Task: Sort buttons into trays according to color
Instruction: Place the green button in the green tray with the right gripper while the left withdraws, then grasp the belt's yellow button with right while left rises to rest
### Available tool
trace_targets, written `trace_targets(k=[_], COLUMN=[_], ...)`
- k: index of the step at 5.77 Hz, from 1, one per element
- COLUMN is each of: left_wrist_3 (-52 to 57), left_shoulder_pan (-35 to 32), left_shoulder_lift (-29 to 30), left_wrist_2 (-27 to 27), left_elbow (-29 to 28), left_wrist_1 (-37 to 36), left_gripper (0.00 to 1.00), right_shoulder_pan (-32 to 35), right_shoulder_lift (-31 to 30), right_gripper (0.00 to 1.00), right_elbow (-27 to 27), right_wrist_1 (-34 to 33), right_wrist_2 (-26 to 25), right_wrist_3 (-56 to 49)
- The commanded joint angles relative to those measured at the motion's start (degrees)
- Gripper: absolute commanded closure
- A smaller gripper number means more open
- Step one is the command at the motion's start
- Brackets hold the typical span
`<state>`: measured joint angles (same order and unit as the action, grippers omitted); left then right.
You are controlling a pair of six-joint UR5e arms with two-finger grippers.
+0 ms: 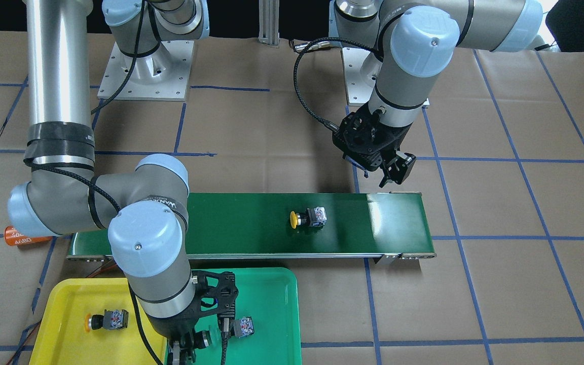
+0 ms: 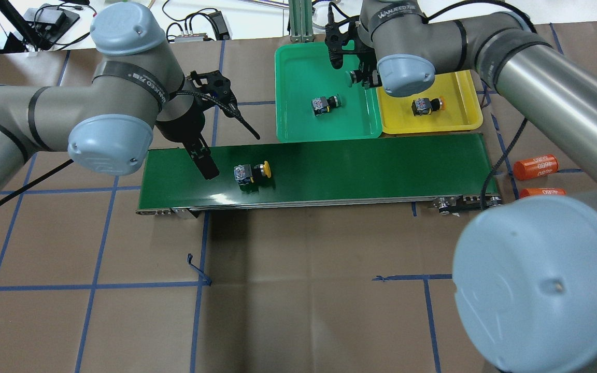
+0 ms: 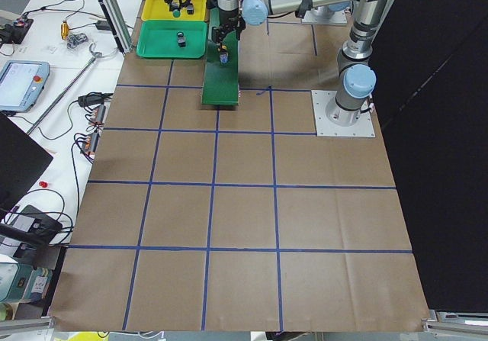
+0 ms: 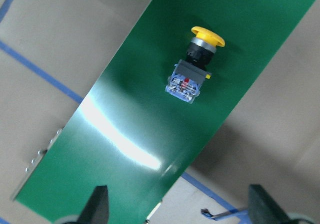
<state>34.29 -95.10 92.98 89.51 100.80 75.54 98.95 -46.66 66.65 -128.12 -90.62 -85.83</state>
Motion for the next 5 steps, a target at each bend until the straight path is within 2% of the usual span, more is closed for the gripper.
trace_targets(k=[1, 2, 3, 4, 5], left_wrist_3=[-21.7, -25.0, -28.4, -33.3, -33.3], left_shoulder_pan=[0.0, 0.3, 0.5, 0.6, 2.1], left_shoulder_lift=[-3.5, -3.6, -3.4, -4.0, -4.8], left_wrist_2=[0.1, -0.2, -0.4, 0.2, -0.2], left_elbow=[-3.0, -7.2, -10.7, -11.0, -10.7], left_wrist_1=[5.6, 12.3, 16.2, 17.3, 17.4], left_gripper=[0.03, 0.03, 0.02, 0.02, 0.02], right_shoulder_pan=[2.1, 2.5, 2.5, 2.4, 2.2], right_shoulder_lift=[2.5, 0.7, -0.3, -0.3, -1.5], right_gripper=[0.68, 0.68, 0.51, 0.01, 0.00], right_elbow=[-1.0, 0.2, 0.9, 1.4, 0.9], right_wrist_1=[2.9, 8.2, 14.5, 14.4, 14.5], right_wrist_2=[2.1, 2.1, 2.6, 2.5, 2.0], right_wrist_3=[4.7, 6.6, 8.7, 9.5, 9.6])
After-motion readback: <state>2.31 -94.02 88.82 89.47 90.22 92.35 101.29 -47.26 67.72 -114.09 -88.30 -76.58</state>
